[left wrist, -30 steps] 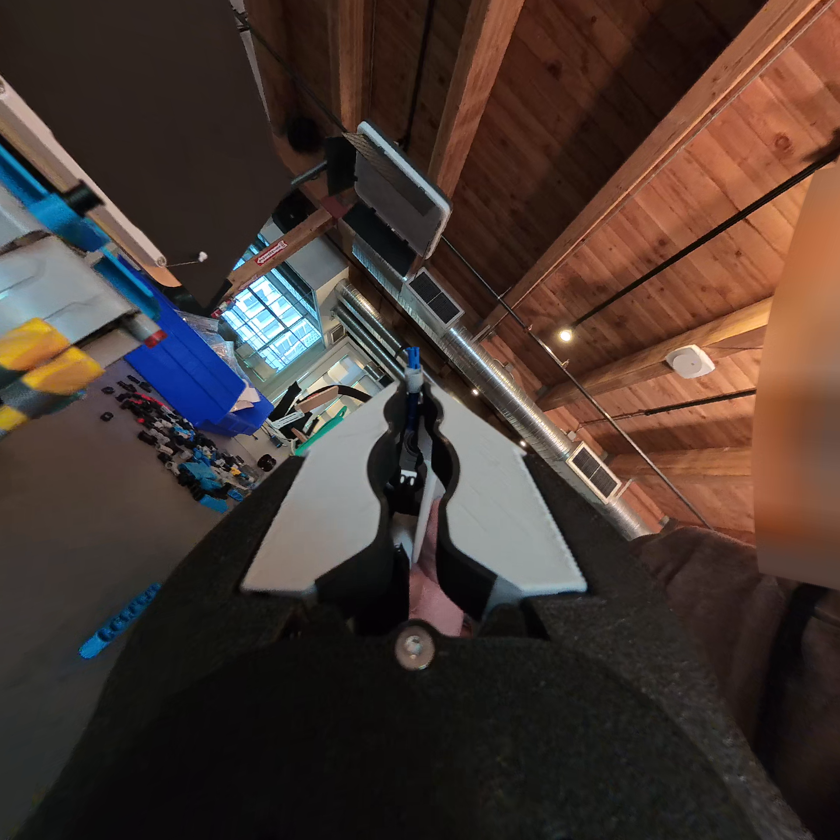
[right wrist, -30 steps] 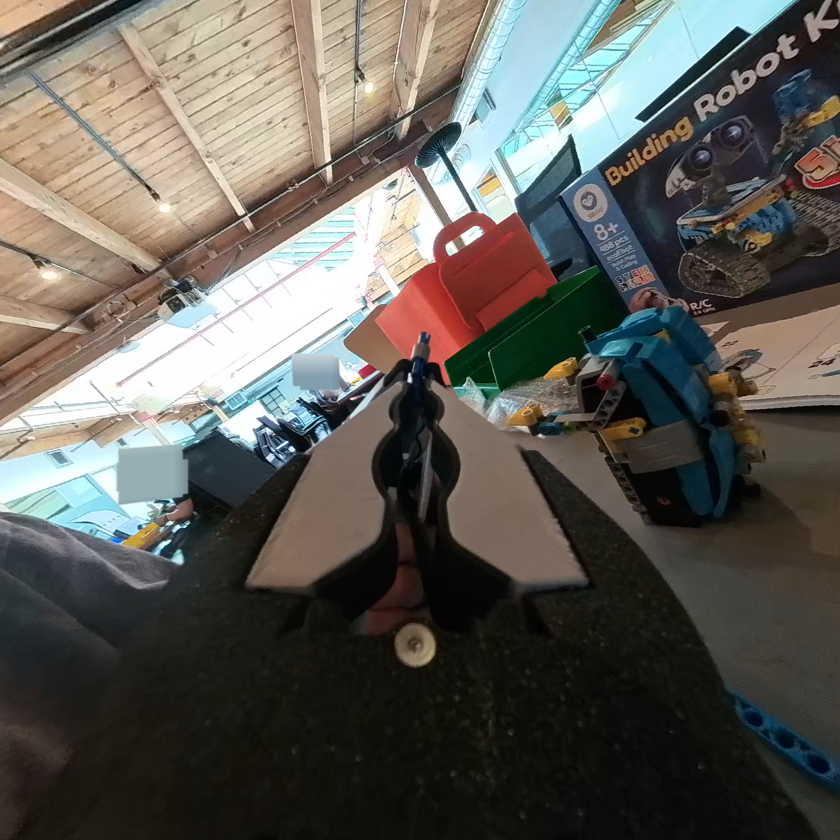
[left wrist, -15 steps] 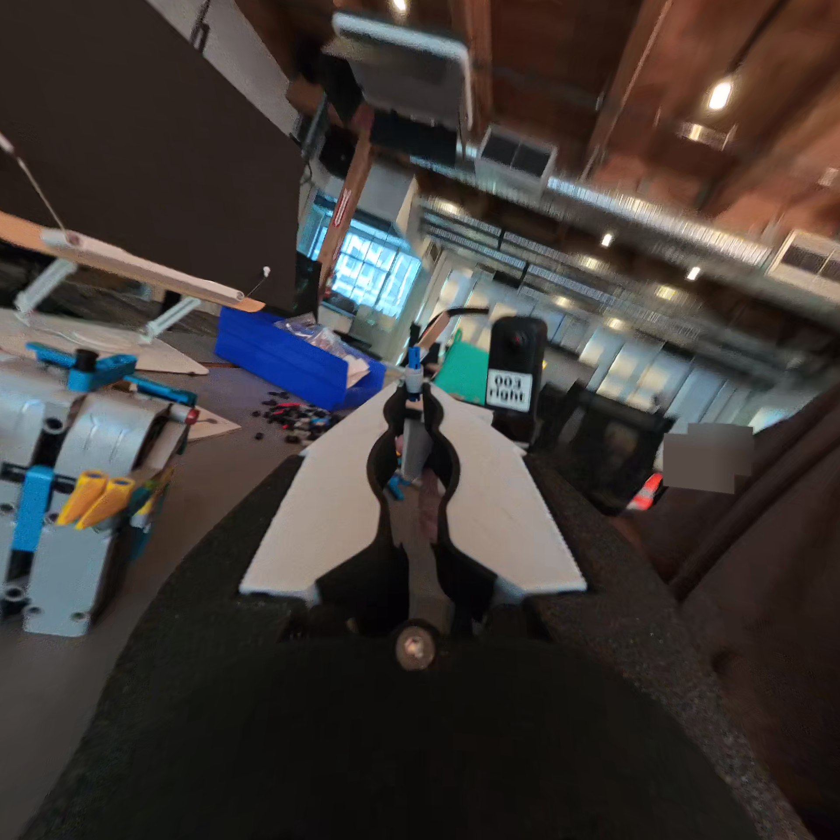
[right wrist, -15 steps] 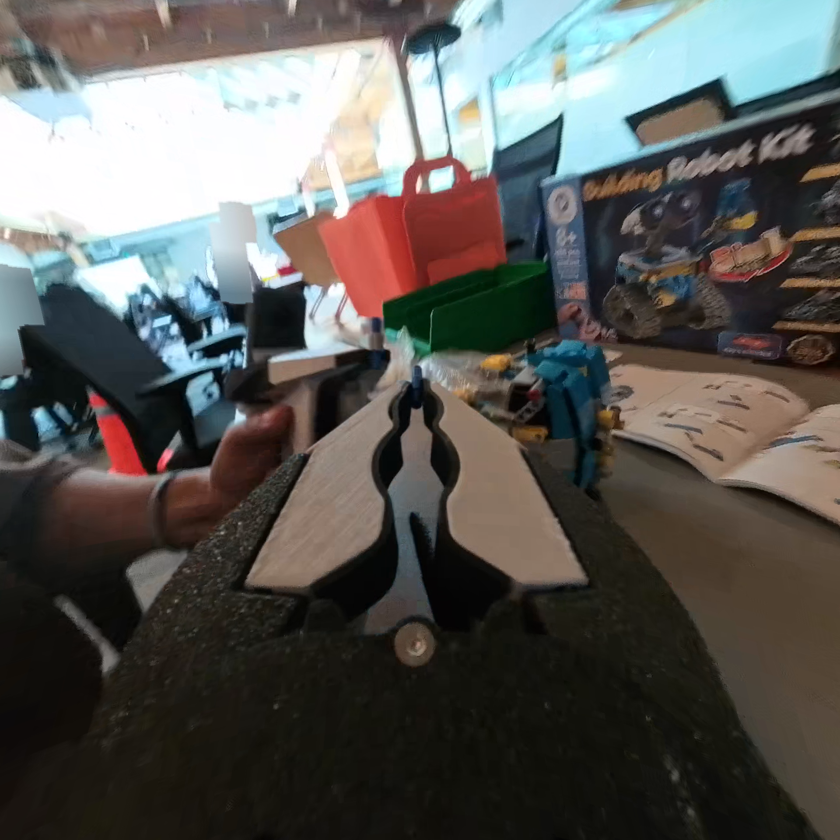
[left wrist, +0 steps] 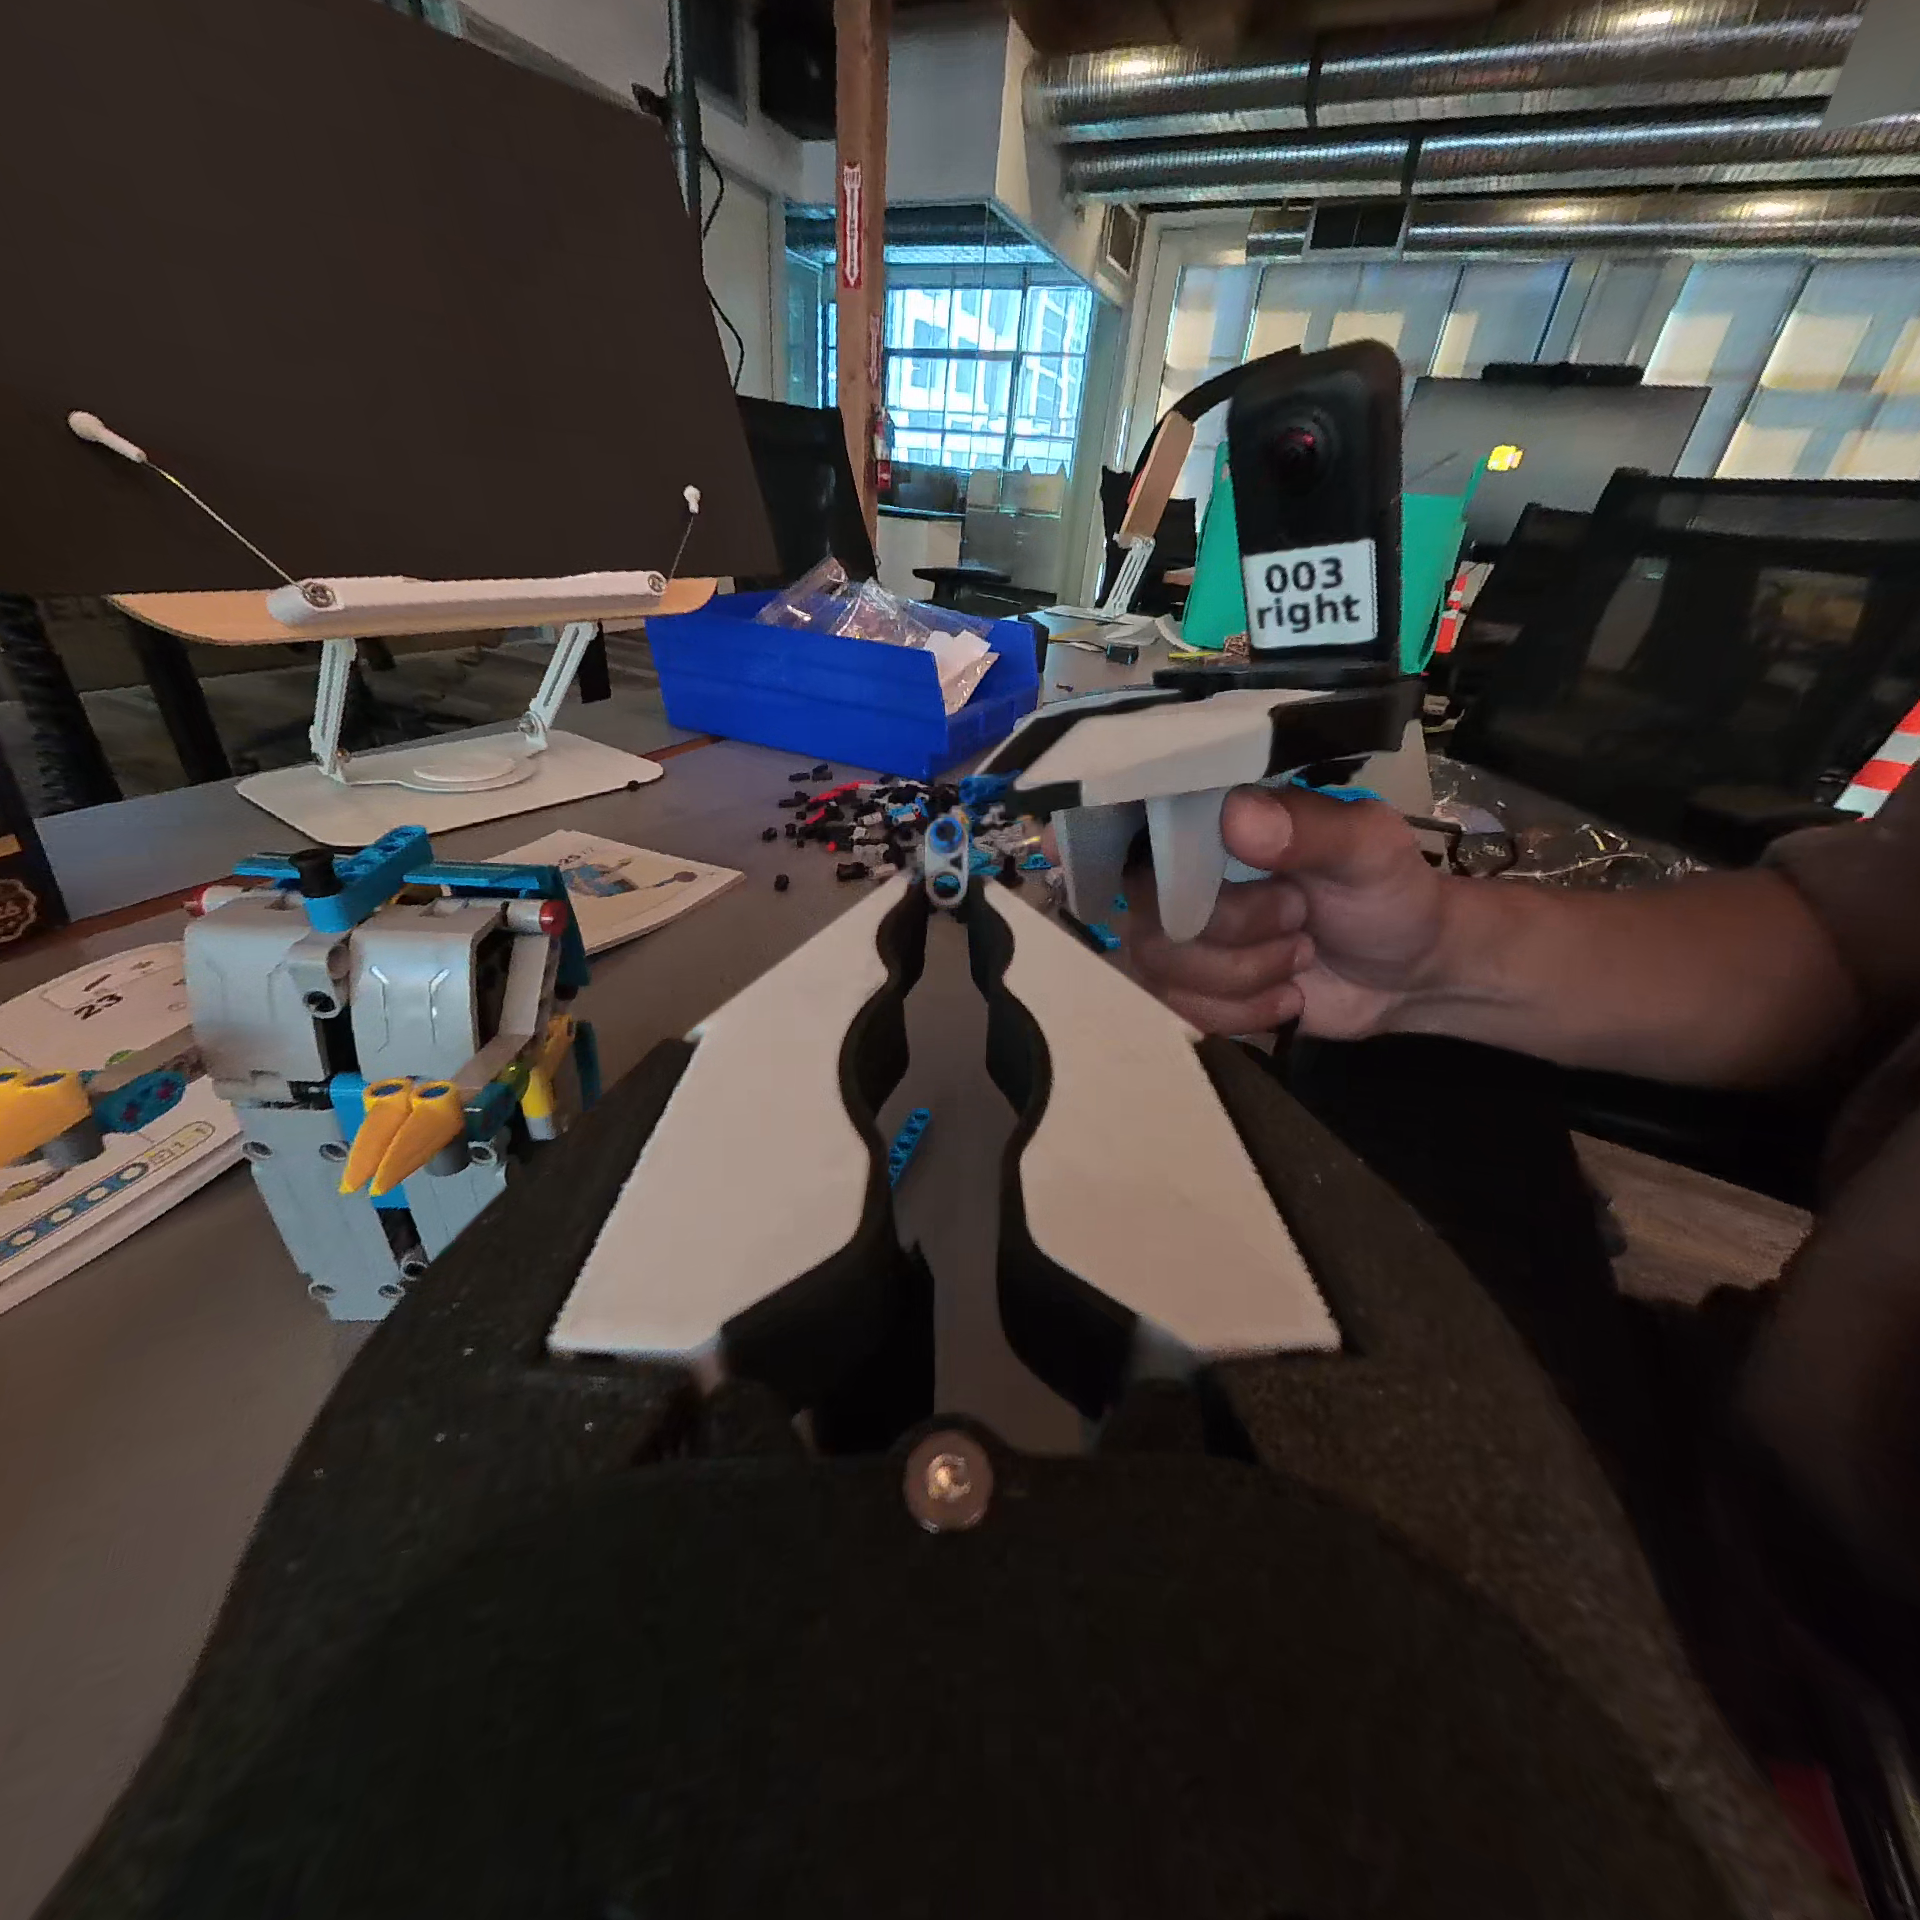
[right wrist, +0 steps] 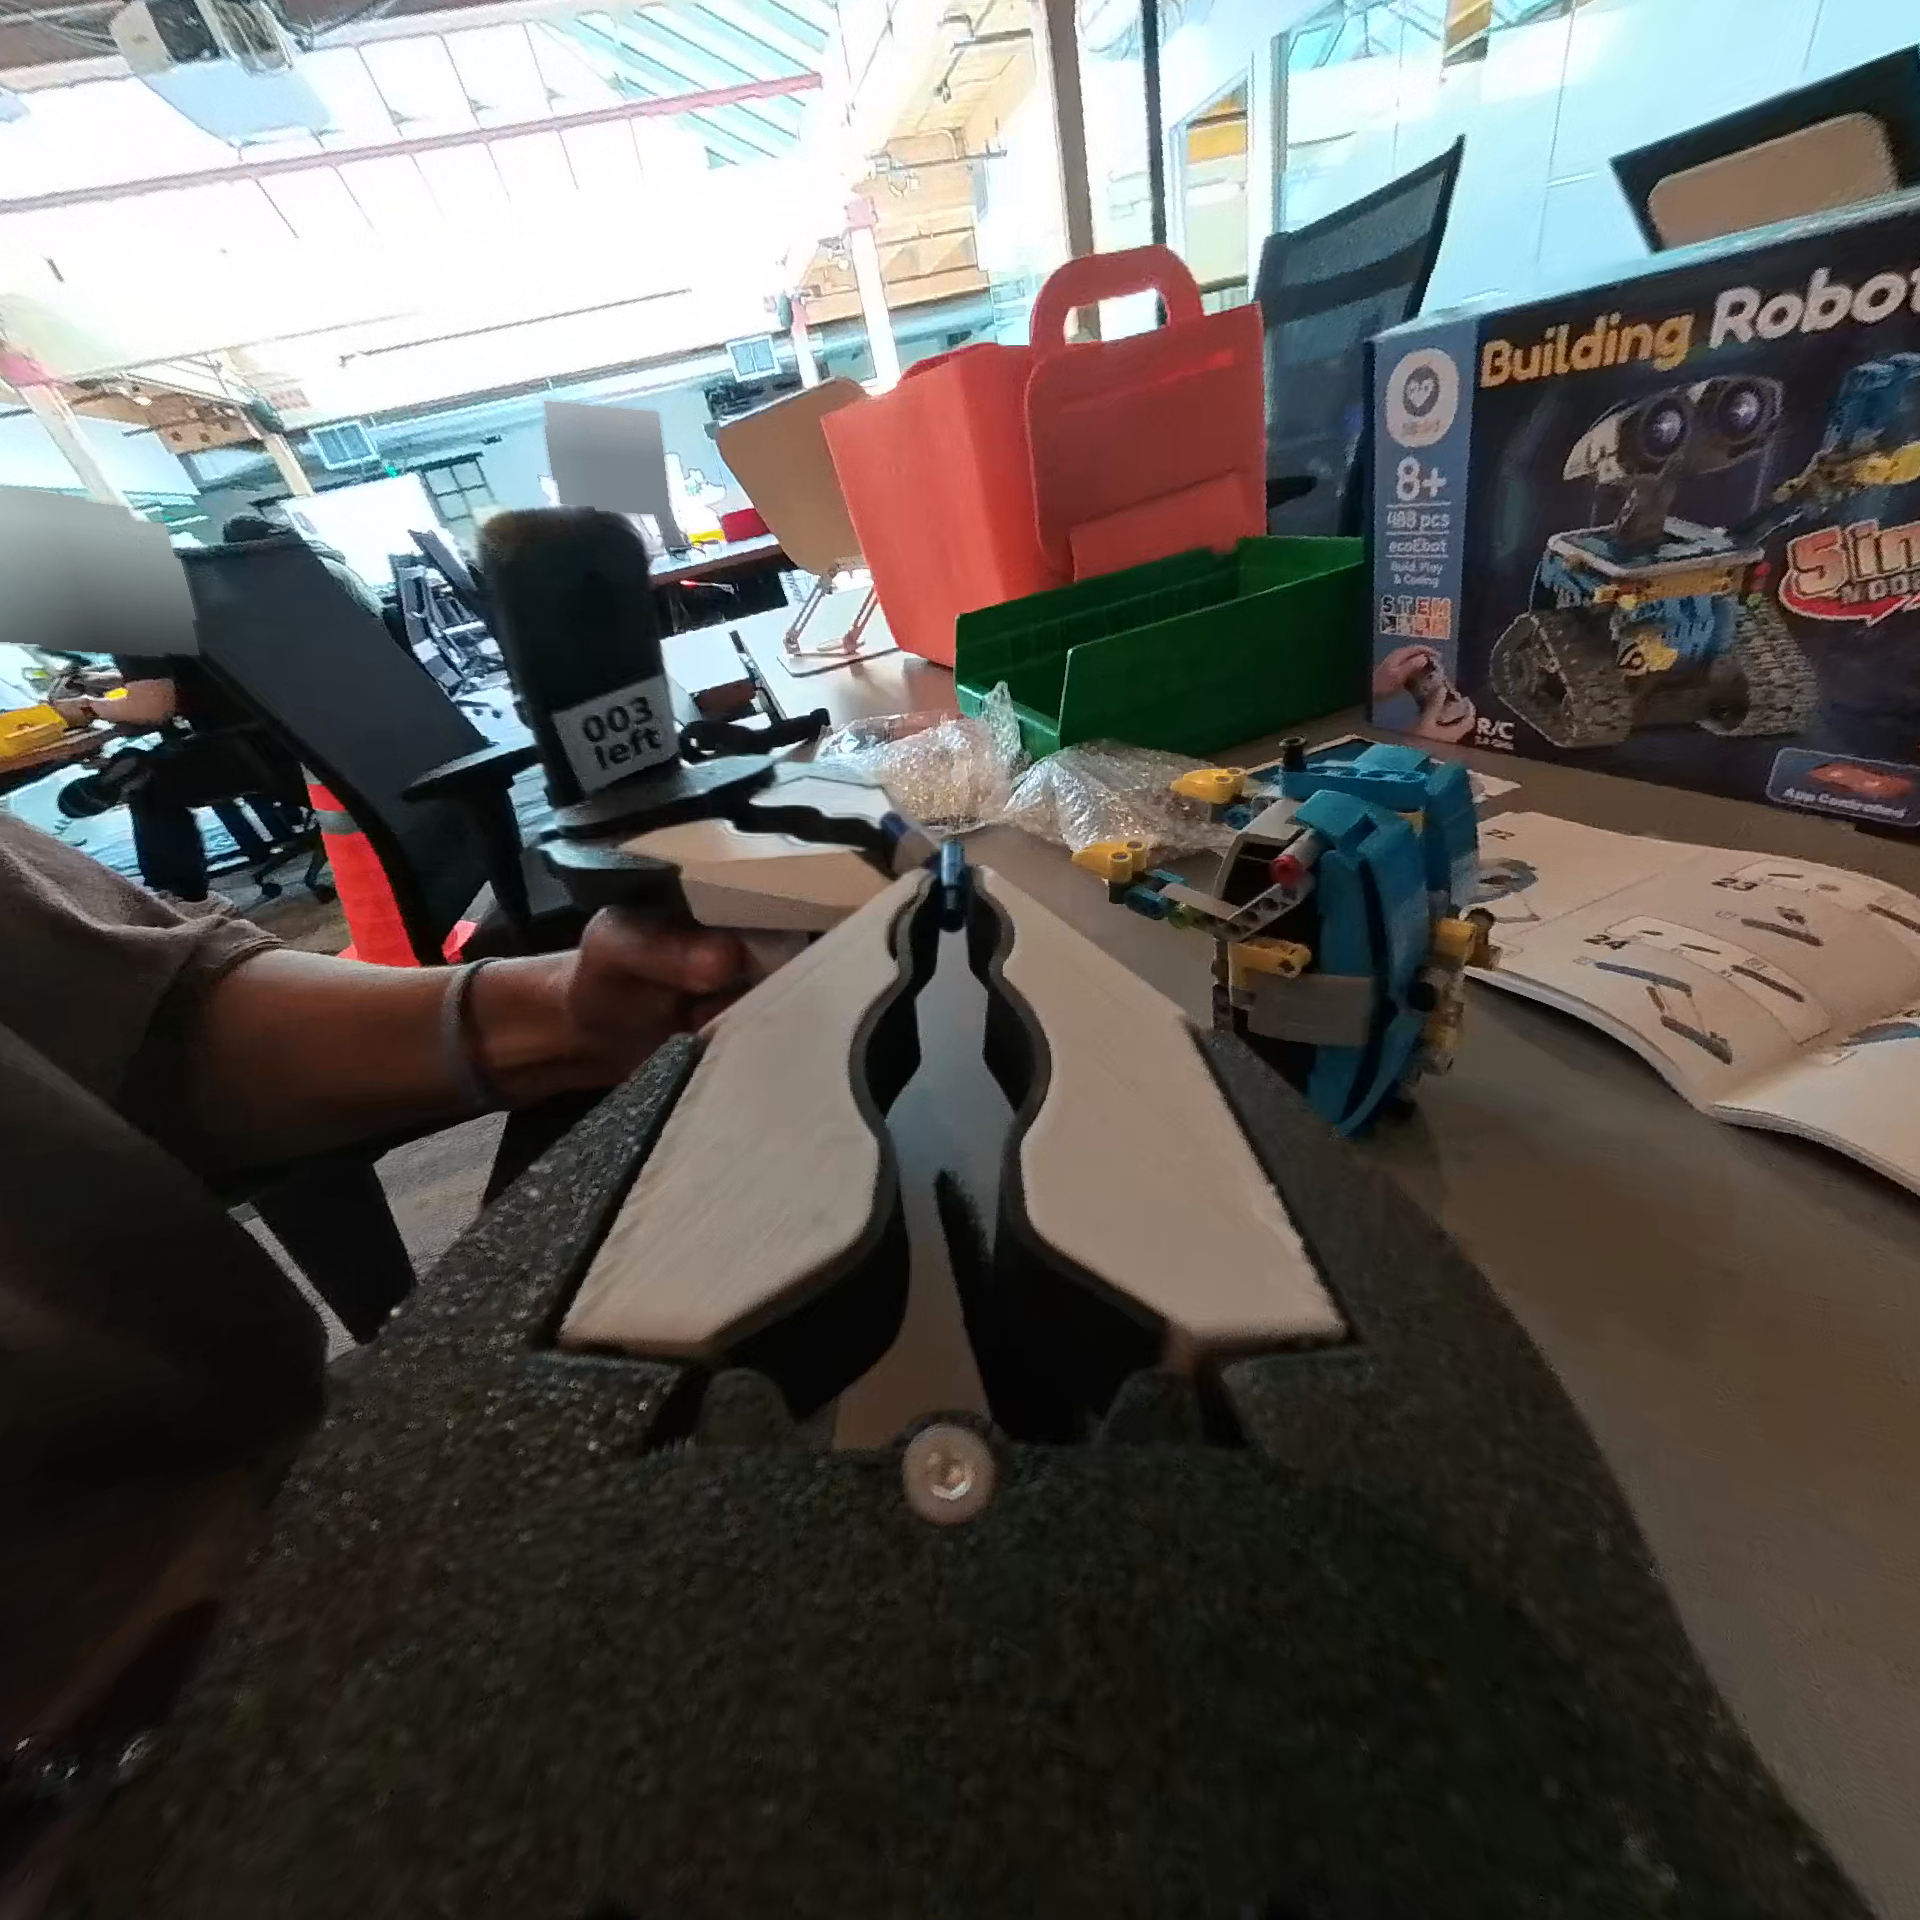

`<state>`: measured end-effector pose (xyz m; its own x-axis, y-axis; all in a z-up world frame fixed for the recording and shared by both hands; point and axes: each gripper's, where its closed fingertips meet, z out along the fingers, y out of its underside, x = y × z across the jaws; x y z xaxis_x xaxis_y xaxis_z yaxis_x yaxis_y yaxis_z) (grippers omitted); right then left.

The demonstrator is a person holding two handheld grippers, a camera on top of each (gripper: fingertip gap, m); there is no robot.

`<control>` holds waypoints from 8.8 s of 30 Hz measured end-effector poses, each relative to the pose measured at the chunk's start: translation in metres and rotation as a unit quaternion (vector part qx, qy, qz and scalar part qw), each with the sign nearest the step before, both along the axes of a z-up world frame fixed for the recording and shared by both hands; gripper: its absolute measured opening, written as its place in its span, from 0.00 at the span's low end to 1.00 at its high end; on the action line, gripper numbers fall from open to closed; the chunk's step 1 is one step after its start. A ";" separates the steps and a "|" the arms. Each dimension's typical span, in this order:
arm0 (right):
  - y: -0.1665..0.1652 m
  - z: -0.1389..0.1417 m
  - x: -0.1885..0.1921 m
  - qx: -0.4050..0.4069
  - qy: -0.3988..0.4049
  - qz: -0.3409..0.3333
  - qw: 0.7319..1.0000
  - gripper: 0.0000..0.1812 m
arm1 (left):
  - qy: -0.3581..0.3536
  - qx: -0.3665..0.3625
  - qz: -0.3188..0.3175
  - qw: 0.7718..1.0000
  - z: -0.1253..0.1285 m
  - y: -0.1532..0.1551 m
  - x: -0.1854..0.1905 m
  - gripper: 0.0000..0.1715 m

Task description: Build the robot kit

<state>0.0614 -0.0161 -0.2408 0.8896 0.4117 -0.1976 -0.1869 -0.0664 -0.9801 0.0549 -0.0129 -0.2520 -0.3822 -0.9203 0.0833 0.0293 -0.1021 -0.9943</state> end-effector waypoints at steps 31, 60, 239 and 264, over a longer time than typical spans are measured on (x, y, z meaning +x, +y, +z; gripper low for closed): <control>-0.005 0.017 -0.010 -0.060 -0.019 0.141 0.988 0.03 | 0.017 0.077 -0.018 0.997 -0.016 -0.020 0.002 0.04; -0.031 -0.019 -0.024 -0.220 -0.274 0.279 0.894 0.02 | -0.015 0.053 -0.103 0.993 -0.009 -0.043 -0.012 0.03; 0.038 -0.042 0.010 -0.053 -0.439 -0.112 0.890 0.13 | 0.125 -0.333 -0.105 0.928 -0.024 0.017 0.017 0.04; 0.028 -0.044 0.010 -0.047 -0.445 -0.061 0.892 0.14 | 0.129 -0.269 -0.098 0.949 -0.024 0.010 0.016 0.04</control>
